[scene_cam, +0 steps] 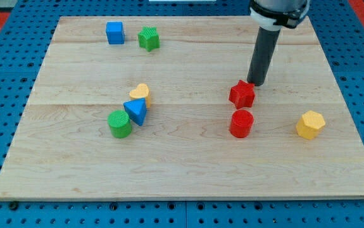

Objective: Slide the red star towards the blue triangle

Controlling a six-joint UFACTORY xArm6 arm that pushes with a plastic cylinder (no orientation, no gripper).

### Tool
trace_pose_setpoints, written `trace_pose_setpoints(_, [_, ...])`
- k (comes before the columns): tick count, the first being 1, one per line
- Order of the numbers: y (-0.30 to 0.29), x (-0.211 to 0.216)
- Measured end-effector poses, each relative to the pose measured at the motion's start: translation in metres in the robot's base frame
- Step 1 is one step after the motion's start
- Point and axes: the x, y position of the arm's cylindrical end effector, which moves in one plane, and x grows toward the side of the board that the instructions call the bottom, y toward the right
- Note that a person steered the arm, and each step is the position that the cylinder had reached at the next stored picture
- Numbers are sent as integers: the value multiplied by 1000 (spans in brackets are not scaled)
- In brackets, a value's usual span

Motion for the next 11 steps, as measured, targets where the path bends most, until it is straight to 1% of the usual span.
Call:
trace_pose_setpoints(1, [-100,7])
trace_pose_setpoints(2, [-91,6])
trace_pose_setpoints(3, [-76,-24])
trace_pose_setpoints(4, [20,11])
trace_pose_setpoints(5, [43,55])
trace_pose_setpoints(6, [-53,67])
trace_pose_setpoints(7, [-84,62])
trace_pose_setpoints(8, [-6,43])
trace_pose_setpoints(9, [-18,16])
trace_pose_setpoints(10, [-130,22])
trace_pose_setpoints(11, [-185,41])
